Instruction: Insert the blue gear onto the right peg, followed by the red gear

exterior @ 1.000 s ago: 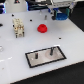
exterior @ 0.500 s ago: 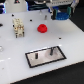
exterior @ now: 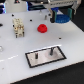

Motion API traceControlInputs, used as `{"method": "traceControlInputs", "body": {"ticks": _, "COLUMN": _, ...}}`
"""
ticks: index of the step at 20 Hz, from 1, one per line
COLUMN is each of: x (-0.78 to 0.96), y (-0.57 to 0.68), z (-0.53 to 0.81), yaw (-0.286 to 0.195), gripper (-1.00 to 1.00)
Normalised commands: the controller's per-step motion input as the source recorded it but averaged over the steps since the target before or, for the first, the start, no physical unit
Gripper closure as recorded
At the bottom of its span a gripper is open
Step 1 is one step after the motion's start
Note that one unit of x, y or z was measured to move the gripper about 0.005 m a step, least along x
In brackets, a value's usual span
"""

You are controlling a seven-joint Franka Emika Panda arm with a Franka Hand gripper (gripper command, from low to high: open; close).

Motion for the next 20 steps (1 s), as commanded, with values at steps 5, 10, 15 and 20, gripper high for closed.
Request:
{"method": "traceControlInputs", "body": {"ticks": 5, "x": 0.82, "y": -0.26, "z": 0.3, "yaw": 0.0, "gripper": 1.0}}
{"method": "traceControlInputs", "body": {"ticks": 10, "x": 0.79, "y": -0.26, "z": 0.21, "yaw": 0.0, "gripper": 1.0}}
{"method": "traceControlInputs", "body": {"ticks": 15, "x": 0.72, "y": -0.29, "z": 0.07, "yaw": 0.0, "gripper": 1.0}}
{"method": "traceControlInputs", "body": {"ticks": 20, "x": 0.56, "y": -0.24, "z": 0.01, "yaw": 0.0, "gripper": 1.0}}
